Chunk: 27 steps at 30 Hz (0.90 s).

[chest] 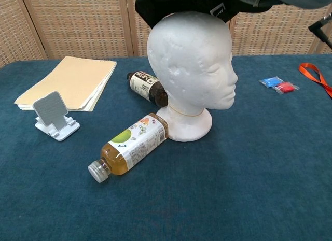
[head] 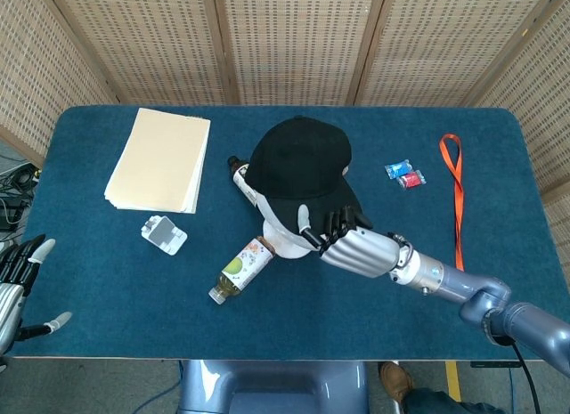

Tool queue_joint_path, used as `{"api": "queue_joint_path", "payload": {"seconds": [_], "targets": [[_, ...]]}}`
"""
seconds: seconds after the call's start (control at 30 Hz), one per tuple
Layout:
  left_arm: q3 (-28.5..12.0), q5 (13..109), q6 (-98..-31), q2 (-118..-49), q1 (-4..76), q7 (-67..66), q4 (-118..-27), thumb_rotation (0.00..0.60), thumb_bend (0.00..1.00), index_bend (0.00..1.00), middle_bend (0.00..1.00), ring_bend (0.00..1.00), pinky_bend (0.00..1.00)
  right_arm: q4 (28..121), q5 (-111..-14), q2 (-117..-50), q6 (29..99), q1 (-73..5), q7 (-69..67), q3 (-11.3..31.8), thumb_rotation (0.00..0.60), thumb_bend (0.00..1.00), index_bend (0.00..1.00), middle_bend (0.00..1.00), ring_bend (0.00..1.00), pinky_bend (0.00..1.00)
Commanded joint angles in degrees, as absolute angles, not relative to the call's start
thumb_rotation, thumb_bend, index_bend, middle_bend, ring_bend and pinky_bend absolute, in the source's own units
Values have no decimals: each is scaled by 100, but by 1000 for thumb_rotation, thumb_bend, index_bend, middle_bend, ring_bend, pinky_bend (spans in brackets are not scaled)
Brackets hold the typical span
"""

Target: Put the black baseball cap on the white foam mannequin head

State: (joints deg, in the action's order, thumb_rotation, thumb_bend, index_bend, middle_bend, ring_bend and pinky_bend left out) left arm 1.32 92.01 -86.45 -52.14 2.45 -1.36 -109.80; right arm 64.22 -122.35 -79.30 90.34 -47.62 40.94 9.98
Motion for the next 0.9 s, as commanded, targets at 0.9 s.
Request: {"api": "queue_joint_path", "payload": {"seconds": [0.9], "targets": [[149, 9233, -8687, -5217, 216, -123, -10970, 600, 0, 0, 0, 0, 0, 5891, -12588, -8304, 9435, -4405, 4094, 407, 600, 699, 722, 1000, 1000, 1000]]}}
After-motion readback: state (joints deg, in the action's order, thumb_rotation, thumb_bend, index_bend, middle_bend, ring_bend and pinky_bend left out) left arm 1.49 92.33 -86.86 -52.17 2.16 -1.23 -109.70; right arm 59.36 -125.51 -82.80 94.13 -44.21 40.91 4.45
